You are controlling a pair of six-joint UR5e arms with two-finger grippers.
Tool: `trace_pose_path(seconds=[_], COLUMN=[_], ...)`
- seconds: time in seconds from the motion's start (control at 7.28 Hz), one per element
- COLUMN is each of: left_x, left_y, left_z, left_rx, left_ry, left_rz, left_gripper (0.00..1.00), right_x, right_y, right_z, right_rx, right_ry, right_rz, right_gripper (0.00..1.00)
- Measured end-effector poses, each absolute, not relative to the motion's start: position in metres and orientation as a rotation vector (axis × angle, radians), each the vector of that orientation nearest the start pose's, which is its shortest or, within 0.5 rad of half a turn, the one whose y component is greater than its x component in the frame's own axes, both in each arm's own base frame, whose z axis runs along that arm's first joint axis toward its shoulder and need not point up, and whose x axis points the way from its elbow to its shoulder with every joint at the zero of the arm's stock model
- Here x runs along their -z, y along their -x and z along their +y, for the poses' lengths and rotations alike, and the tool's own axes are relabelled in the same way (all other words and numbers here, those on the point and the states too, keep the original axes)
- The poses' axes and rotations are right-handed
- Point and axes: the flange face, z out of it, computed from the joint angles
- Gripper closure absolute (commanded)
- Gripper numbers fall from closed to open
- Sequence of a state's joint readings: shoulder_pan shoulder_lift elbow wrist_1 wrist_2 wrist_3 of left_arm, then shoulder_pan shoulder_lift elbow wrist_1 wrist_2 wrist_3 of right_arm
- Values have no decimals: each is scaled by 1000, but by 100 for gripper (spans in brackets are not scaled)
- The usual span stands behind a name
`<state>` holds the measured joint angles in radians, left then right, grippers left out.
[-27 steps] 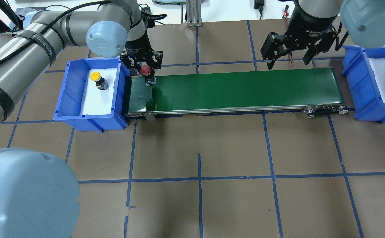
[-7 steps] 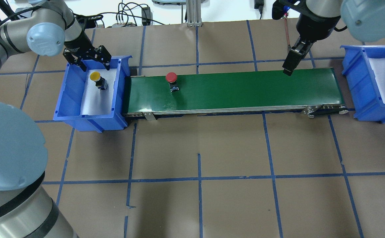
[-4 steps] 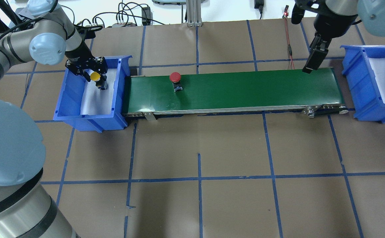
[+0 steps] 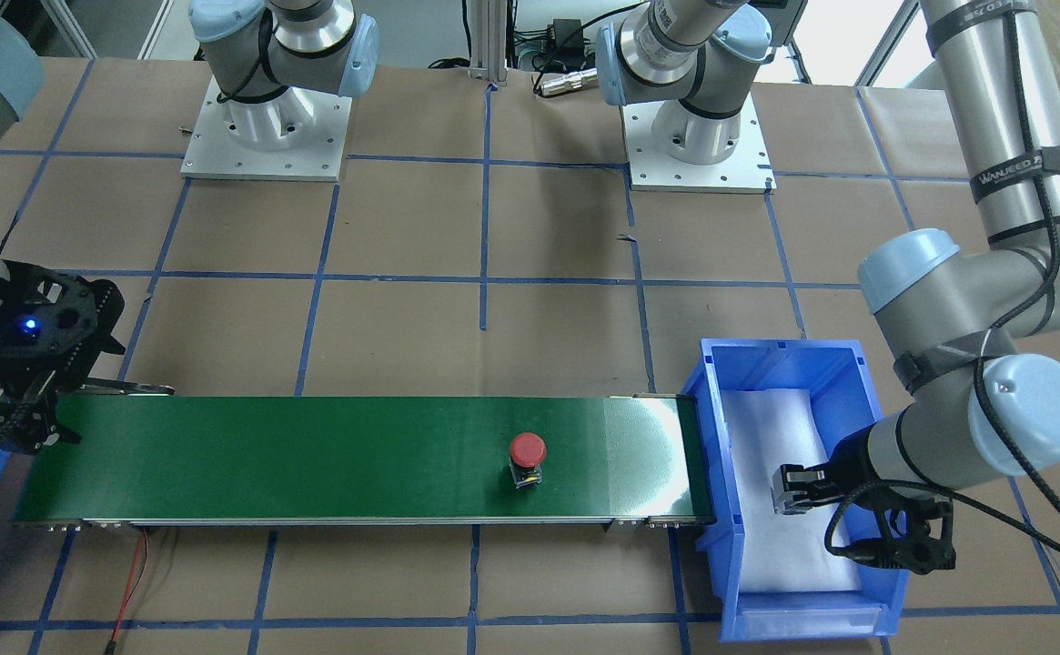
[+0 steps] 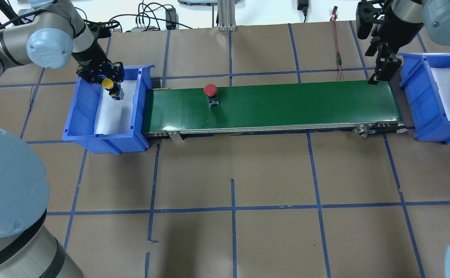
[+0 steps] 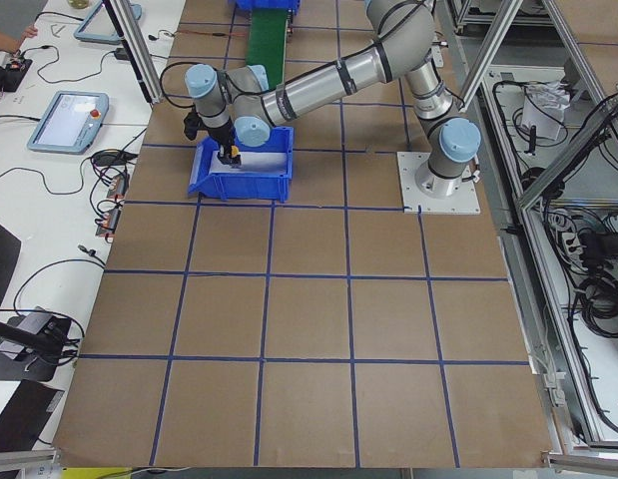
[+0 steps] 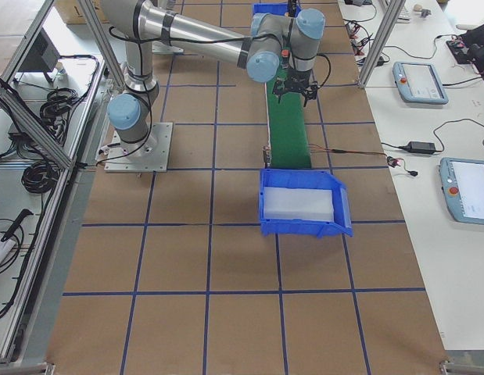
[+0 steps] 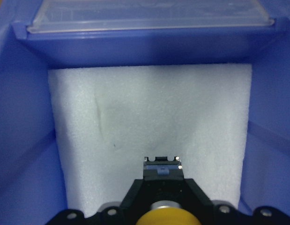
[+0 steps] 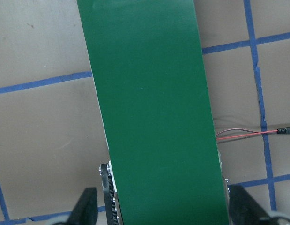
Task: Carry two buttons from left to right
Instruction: 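Place the yellow button on the conveyor beside the red button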
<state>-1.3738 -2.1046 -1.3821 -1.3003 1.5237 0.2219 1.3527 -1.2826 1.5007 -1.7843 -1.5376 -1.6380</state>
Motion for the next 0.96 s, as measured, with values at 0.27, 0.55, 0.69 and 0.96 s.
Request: trace_pose_path(seconds=[0.27,0.55,0.69,0.96], left_x=[-335,-368,-376,-362], left_y=[27,90,124,189], left_z=[-678,-662,-655,-644], left_rx=[-65,-35,-24,-55], left_ry=[-54,-49,-72,-89], left_rz=[3193,3186,3181,3175], left_gripper=[68,68,68,68], right_x=[-351,-324,-314,-297], right_y=[5,7,11,27], right_z=[-631,-626,-623,-619], right_rx=[23,-11,-16,8], right_ry=[2118,2192,2245,2332], right_rz=[2280,2214,2184,2133], right_gripper=[2,3,3,8])
